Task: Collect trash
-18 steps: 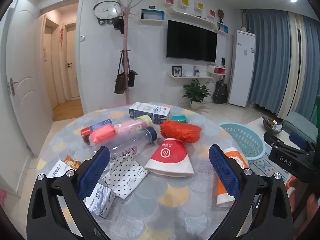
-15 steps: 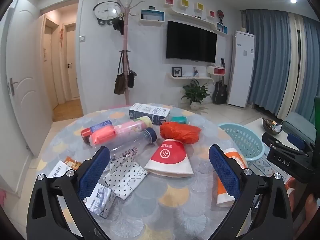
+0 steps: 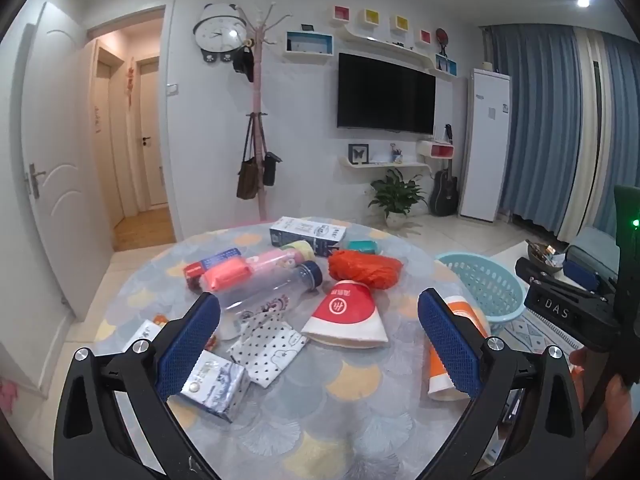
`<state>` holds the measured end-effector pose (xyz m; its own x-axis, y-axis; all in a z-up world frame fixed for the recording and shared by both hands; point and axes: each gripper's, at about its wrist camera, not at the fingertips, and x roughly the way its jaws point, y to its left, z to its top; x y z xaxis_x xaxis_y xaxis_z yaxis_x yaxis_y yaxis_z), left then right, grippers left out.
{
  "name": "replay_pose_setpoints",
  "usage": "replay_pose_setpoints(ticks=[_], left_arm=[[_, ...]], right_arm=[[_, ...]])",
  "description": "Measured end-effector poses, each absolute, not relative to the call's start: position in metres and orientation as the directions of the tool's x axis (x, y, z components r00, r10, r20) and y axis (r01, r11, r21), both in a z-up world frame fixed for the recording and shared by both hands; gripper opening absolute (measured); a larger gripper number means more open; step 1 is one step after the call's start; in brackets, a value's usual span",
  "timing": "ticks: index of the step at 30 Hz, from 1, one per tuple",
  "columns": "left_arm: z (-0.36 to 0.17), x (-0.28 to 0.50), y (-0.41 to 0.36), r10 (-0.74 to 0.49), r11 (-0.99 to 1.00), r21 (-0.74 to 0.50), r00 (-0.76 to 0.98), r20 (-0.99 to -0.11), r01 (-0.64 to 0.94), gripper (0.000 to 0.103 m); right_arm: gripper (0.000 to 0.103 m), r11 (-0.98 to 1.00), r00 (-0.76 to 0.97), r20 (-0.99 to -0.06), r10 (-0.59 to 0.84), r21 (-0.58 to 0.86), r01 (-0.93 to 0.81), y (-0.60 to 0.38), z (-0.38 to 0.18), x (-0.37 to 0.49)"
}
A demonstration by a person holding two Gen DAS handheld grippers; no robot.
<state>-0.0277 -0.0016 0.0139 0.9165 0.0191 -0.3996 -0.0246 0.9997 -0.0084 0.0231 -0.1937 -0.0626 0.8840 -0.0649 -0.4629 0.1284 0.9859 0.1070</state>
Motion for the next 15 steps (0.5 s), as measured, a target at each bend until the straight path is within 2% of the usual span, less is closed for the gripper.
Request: replay_pose_setpoints(ticks=[15], left_arm=[[0.014,-0.034,0.01,-0.026,0.998,-0.056,0.917,-0.399,0.003,0.096]], right_arm=[[0.08,0.985,0.898,-0.426,-0.108,0.076,0.154,-0.179,-0.058,0.013]])
